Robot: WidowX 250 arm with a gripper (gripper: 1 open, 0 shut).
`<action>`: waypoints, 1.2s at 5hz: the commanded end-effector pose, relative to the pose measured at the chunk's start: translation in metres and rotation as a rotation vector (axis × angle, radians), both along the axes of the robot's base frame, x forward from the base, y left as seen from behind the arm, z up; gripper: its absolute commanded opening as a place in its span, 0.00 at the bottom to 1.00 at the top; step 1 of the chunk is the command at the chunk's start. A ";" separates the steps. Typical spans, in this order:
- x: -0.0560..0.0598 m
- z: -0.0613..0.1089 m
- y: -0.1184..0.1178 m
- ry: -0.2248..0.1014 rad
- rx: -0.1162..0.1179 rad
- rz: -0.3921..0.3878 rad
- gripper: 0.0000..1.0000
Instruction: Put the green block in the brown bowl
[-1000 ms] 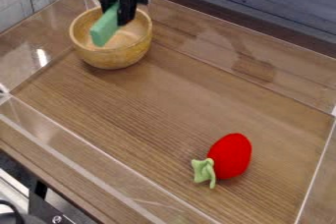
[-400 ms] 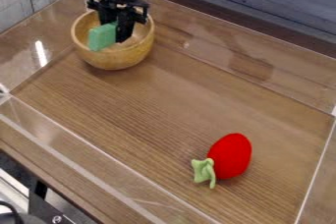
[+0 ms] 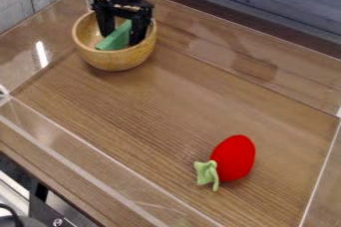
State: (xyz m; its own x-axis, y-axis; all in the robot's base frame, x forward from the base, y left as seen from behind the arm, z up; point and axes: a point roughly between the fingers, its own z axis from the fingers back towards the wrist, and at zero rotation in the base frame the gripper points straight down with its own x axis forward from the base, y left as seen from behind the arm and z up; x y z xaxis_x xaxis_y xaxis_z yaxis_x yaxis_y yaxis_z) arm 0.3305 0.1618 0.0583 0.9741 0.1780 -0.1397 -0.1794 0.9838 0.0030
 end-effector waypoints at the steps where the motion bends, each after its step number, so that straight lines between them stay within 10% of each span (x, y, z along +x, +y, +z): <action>1: 0.003 0.049 0.003 -0.107 0.028 0.018 1.00; 6: 0.004 0.052 -0.007 -0.112 0.022 0.029 1.00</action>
State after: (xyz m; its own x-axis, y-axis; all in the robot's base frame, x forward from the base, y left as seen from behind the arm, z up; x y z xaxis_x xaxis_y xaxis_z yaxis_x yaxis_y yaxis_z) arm 0.3307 0.1544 0.0802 0.9730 0.2039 -0.1080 -0.2074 0.9780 -0.0220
